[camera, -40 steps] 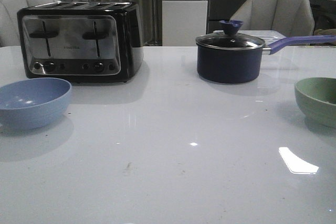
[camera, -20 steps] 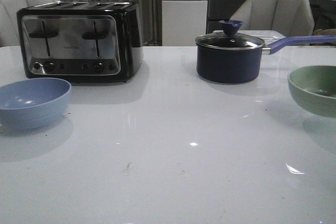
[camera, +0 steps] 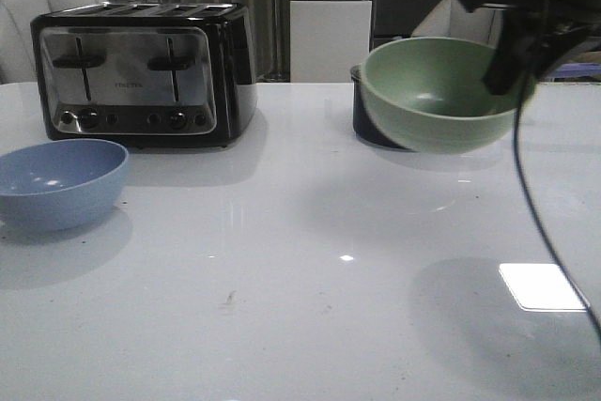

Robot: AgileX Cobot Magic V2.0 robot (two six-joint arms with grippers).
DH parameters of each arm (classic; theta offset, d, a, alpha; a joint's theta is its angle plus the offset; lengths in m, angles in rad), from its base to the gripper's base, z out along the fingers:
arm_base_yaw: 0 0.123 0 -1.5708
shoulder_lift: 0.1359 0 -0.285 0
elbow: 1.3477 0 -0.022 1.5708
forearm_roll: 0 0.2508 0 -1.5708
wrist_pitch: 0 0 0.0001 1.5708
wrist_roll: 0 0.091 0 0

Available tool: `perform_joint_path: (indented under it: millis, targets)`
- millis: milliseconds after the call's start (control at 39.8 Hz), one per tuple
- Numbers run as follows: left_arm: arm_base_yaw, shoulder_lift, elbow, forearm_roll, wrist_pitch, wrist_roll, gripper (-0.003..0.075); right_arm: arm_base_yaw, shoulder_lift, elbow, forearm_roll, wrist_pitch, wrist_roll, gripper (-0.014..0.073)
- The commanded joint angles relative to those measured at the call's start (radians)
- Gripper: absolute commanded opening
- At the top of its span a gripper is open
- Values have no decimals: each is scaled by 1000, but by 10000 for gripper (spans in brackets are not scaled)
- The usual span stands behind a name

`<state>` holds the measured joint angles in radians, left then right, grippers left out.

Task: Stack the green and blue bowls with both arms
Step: 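Carry the green bowl with the right gripper to the table center and lower it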

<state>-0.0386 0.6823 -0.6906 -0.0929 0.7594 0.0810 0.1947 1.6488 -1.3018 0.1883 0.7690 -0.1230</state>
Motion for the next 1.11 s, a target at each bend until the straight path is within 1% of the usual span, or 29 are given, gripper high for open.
perform_joint_path:
  millis: [0,151,276,452,653,728,804,854,929,979,1080]
  targets:
    - [-9,6,-33,-12,-73,-7,601,93,-23,-56,7,-19,-11,120]
    - [-9,6,-33,-12,-73,-7,601,203,69,-132,-7,49,-11,120]
    - [-9,6,-33,-12,-73,-7,601,253,153,-188,-8,107,-11,120]
    - [-9,6,-33,-12,-73,-7,601,266,240,-212,-8,120,-11,120]
    - [-9,6,-33,-12,-73,-7,601,266,271,-212,-15,110,-11,128]
    - [-9,6,-33,-12,-73,-7,601,266,271,-212,-18,108,-11,180]
    - [-9,6,-33,-12,-73,-7,601,266,271,-212,-20,111,-11,281]
    - [-9,6,-33,-12,-73,-7,601,266,271,-212,-22,111,-11,367]
    - [-9,6,-33,-12,-73,-7,601,266,271,-212,-22,104,-11,437]
    - [-9,6,-33,-12,-73,-7,601,266,271,-212,-22,97,-11,450]
    - [-9,6,-33,-12,-73,-7,601,265,261,-212,-22,87,-11,447]
